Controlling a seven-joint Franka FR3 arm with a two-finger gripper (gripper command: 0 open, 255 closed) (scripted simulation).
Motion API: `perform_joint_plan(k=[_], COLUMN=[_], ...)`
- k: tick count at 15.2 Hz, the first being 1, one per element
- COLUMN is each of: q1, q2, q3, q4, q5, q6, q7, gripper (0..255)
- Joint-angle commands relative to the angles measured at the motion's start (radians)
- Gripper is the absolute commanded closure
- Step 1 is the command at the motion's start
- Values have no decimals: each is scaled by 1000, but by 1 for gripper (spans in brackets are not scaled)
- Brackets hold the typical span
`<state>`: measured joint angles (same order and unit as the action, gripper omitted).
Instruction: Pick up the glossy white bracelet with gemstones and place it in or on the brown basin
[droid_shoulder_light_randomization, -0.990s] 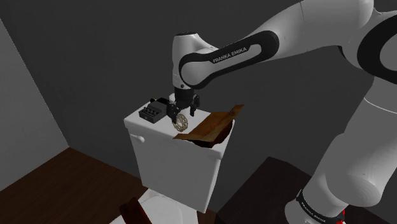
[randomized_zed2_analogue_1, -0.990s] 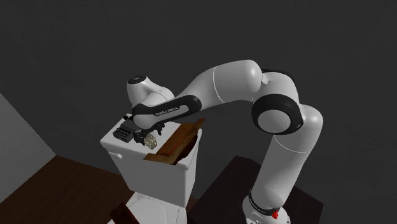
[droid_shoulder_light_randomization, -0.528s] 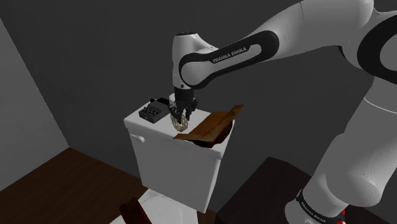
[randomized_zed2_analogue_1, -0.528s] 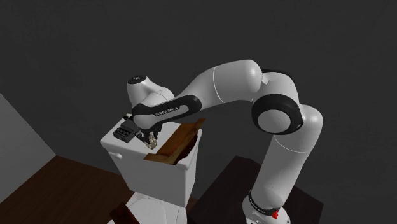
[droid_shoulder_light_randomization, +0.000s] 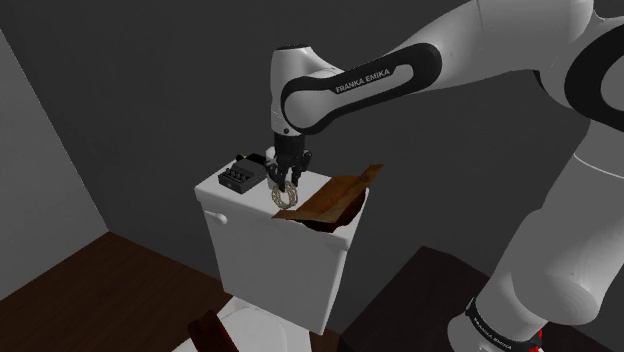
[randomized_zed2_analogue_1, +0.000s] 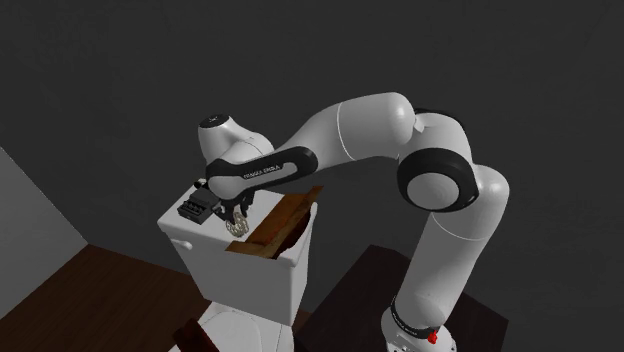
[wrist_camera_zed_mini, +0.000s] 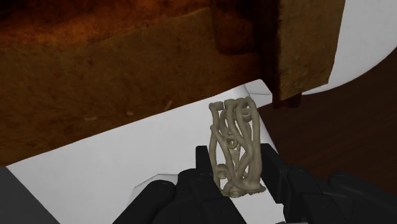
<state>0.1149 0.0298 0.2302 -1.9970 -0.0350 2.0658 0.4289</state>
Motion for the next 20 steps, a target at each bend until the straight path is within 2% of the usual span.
perform_joint_plan(k=[1,20], q1=[0,-1], q2=[-7,-37], q3=[0,-1], q4=[18,240], q5=[2,12], q6=[-25,-276], q7=[-3,-14], gripper=[255,255])
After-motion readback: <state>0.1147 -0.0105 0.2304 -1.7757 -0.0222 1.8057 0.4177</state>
